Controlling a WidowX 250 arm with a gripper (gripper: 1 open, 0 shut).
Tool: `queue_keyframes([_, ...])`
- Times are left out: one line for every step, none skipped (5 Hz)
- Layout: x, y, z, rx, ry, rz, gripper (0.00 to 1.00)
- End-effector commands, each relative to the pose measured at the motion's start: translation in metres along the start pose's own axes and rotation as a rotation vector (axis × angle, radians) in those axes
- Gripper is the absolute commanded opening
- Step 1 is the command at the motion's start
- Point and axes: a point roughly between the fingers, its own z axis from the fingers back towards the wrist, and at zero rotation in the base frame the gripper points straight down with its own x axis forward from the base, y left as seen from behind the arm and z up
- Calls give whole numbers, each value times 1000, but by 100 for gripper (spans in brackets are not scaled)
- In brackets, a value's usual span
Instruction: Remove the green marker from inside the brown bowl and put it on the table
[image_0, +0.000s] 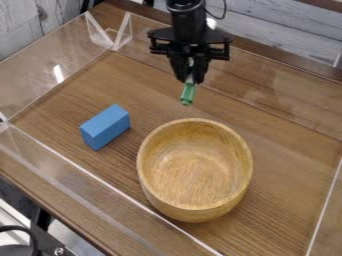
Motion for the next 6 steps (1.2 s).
queue_keyframes([15,-5,13,-6,-67,-23,0])
queue_keyframes([16,-5,11,-4,-68,-32,0])
queue_keyframes([18,-6,8,-3,-67,-40,0])
queue_keyframes([18,-6,6,-1,-65,-50,0])
queue_keyframes([20,-4,2,-10,-59,-54,100])
queue_keyframes([23,2,2,-11,-57,-69,0])
